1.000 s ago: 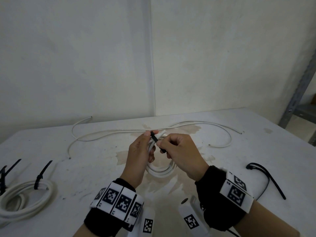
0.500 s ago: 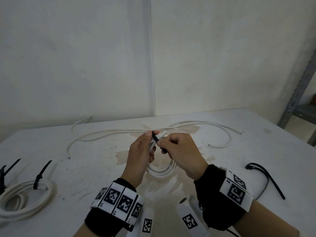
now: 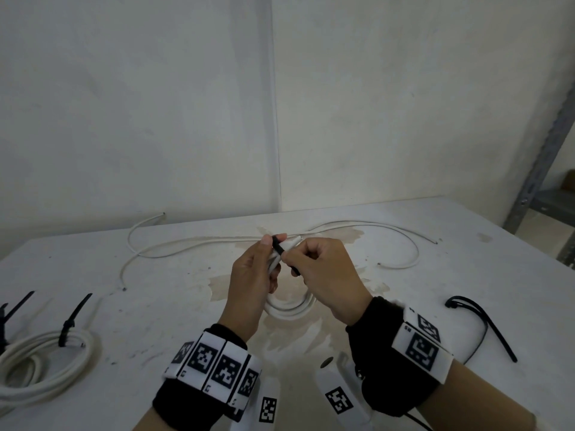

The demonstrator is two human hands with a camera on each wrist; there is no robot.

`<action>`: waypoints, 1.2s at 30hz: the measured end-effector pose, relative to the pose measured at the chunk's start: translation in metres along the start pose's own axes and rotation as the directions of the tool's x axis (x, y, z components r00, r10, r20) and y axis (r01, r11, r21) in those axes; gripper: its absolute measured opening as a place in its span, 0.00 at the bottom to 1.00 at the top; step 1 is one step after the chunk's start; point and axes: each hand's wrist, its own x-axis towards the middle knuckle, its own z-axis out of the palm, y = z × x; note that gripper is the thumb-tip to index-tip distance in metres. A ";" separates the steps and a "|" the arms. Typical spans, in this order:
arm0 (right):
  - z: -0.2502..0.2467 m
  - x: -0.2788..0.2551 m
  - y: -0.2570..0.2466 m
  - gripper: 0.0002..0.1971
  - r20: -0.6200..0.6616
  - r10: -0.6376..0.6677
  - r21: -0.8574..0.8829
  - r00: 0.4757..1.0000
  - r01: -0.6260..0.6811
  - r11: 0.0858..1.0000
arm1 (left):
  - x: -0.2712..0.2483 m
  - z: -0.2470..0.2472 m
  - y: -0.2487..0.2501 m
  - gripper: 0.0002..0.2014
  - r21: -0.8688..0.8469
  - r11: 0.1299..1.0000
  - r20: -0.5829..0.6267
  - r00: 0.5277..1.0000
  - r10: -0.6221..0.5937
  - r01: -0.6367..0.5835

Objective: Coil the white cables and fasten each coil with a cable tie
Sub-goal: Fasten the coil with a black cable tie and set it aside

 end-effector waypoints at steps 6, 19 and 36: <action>0.006 0.001 0.006 0.16 -0.044 -0.074 -0.021 0.996 0.073 0.997 | -0.002 0.001 -0.002 0.15 0.051 0.998 0.021 1.000 0.024 -0.025; 0.009 -0.003 0.009 0.12 -0.096 -0.165 -0.069 0.982 0.159 0.985 | 0.000 -0.004 0.003 0.13 0.041 0.998 -0.027 0.999 0.044 -0.043; -0.018 0.022 0.001 0.07 0.084 -0.177 -0.092 0.981 0.185 0.978 | -0.005 -0.007 0.012 0.08 0.102 0.995 0.107 0.994 0.003 -0.014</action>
